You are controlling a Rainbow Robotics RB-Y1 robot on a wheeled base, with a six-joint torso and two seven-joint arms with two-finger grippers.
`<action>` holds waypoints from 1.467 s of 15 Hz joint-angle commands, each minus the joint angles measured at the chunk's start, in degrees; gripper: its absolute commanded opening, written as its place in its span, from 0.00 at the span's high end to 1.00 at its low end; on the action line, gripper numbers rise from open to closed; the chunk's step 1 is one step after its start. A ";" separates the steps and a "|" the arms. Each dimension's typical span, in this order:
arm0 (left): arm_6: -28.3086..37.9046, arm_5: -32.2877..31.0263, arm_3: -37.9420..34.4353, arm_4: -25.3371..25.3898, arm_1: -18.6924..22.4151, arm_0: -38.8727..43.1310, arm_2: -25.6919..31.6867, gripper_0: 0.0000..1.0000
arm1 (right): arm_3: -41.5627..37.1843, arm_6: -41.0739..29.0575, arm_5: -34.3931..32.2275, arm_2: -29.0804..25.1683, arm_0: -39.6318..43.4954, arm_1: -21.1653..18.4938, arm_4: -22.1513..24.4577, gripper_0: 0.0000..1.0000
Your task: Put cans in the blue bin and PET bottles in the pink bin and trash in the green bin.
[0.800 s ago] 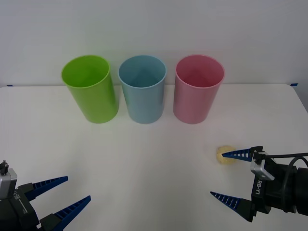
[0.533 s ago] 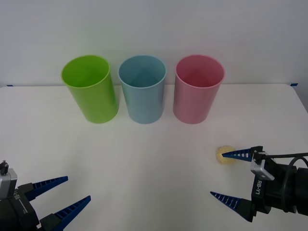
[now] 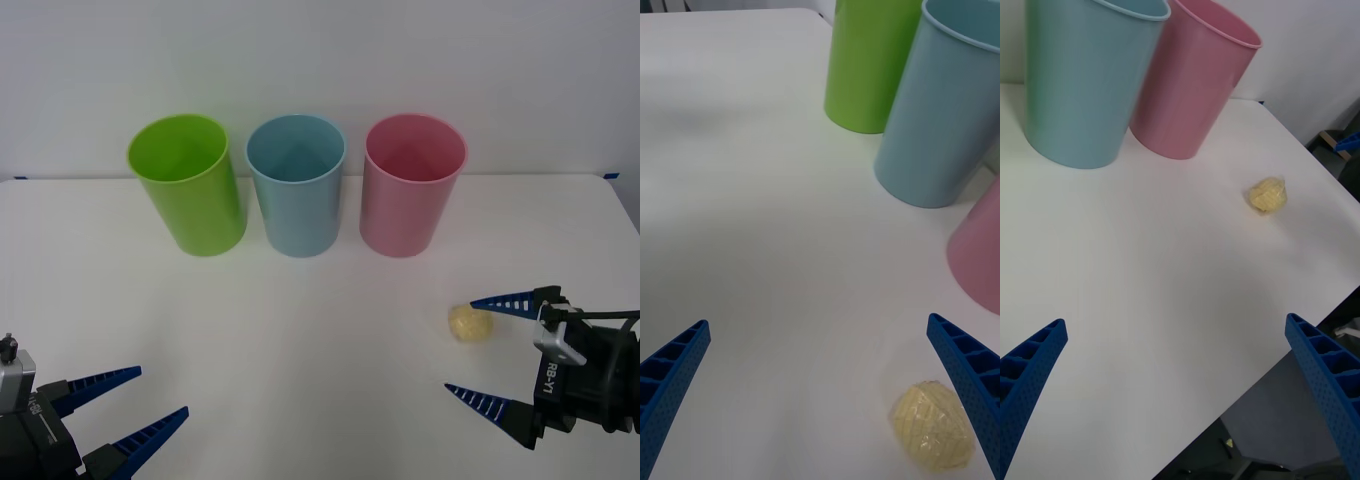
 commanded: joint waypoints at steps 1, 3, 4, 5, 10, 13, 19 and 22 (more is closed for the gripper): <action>0.00 0.00 0.00 0.00 0.00 0.00 0.00 0.00 | -4.20 -6.18 -0.12 -1.80 0.11 -2.98 -0.07 0.00; 0.00 0.00 0.00 0.00 0.00 0.00 0.00 0.00 | -7.71 -11.63 -0.56 -3.21 0.20 -5.35 0.19 0.00; 0.00 0.00 0.00 0.00 0.00 0.00 0.00 0.00 | -10.08 -16.56 -2.14 -4.62 -0.33 -6.40 0.63 0.00; 0.00 0.00 0.00 0.00 0.00 0.00 0.00 0.00 | -11.14 -19.02 -3.19 -5.41 -0.59 -6.58 0.98 0.00; 0.00 0.00 0.00 0.00 0.00 0.00 0.00 0.00 | -15.45 -32.29 -8.99 -7.87 -4.11 -7.63 8.10 0.00; 0.00 0.00 0.00 0.00 0.00 0.00 0.00 0.00 | -15.36 -39.32 -8.99 -7.43 -4.63 -12.03 12.23 0.00; 0.00 0.00 0.00 0.00 0.00 0.00 0.00 0.00 | -13.42 -50.48 -14.00 1.01 -12.02 -16.16 24.98 0.00; 0.00 0.00 0.00 0.00 0.00 0.00 0.00 0.00 | -8.68 -50.39 -14.00 5.14 -15.27 -14.67 29.11 0.00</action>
